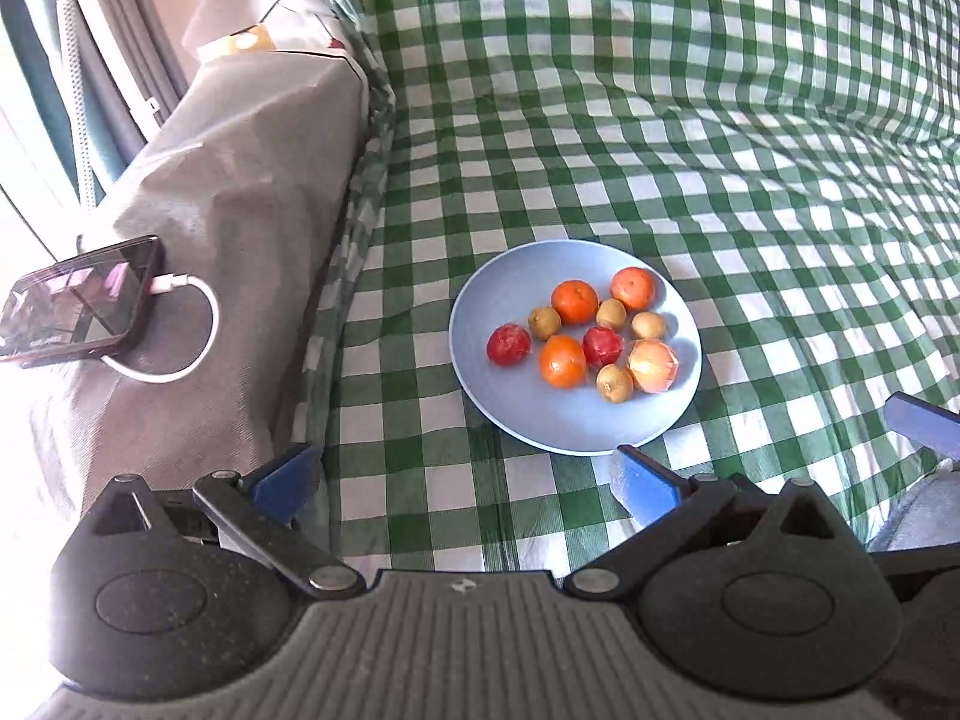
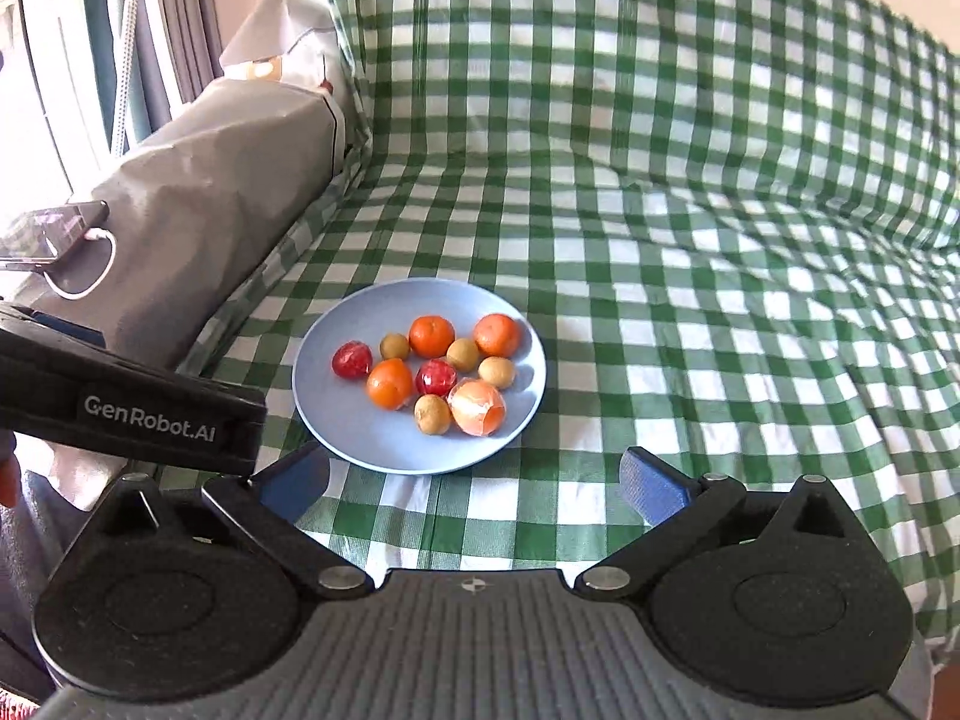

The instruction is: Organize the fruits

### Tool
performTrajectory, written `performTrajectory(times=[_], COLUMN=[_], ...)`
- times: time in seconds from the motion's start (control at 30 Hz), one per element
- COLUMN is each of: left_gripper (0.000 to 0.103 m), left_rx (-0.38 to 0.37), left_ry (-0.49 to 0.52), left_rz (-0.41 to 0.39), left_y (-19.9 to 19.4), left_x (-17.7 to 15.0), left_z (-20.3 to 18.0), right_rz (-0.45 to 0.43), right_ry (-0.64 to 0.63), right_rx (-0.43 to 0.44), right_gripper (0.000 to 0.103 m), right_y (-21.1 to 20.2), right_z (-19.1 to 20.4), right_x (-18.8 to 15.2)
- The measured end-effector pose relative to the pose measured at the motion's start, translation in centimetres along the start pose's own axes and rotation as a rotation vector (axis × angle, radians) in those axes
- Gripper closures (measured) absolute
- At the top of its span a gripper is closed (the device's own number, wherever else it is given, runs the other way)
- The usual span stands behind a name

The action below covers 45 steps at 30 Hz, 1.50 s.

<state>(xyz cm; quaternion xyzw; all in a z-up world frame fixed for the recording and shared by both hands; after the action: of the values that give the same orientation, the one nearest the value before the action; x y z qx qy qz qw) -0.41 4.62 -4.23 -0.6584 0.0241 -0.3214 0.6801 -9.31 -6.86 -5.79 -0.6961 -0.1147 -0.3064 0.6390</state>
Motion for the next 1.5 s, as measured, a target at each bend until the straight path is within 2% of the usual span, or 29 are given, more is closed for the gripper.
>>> performTrajectory(times=[0.17, 0.47, 0.6, 1.5], left_gripper=[0.000, 0.000, 0.000, 0.000], left_rx=[0.005, 0.041, 0.034, 0.061], left_ry=[-0.022, -0.011, -0.015, -0.014], left_rz=[-0.012, -0.017, -0.005, -0.015], left_y=[-0.8, -1.0, -1.0, -1.2], left_x=[-0.4, -0.4, -0.3, -0.4], left_z=[0.5, 0.7, 0.9, 1.2], right_rz=[-0.045, -0.064, -0.074, -0.073], right_ry=[-0.010, -0.002, 0.004, 0.003], right_rx=[-0.022, -0.036, -0.043, -0.046], right_gripper=[0.001, 0.001, 0.001, 0.001], right_y=[-1.7, -2.5, -2.7, -2.6], right_z=[0.1, 0.0, 0.2, 0.3], right_x=[-0.1, 0.1, 0.4, 0.3])
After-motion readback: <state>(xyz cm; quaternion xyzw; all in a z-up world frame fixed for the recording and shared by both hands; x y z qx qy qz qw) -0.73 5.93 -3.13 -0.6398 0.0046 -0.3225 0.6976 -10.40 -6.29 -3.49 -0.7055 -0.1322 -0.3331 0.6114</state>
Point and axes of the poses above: each gripper's, at about its wrist camera, not at the fingertips, and y roughly the way its jaws point, z to its left, x to its top, the point moved 6 cm from there along y, roughly the way its jaws point, and after that the axes turned 11 degrees about z, right-handed, at the moved point
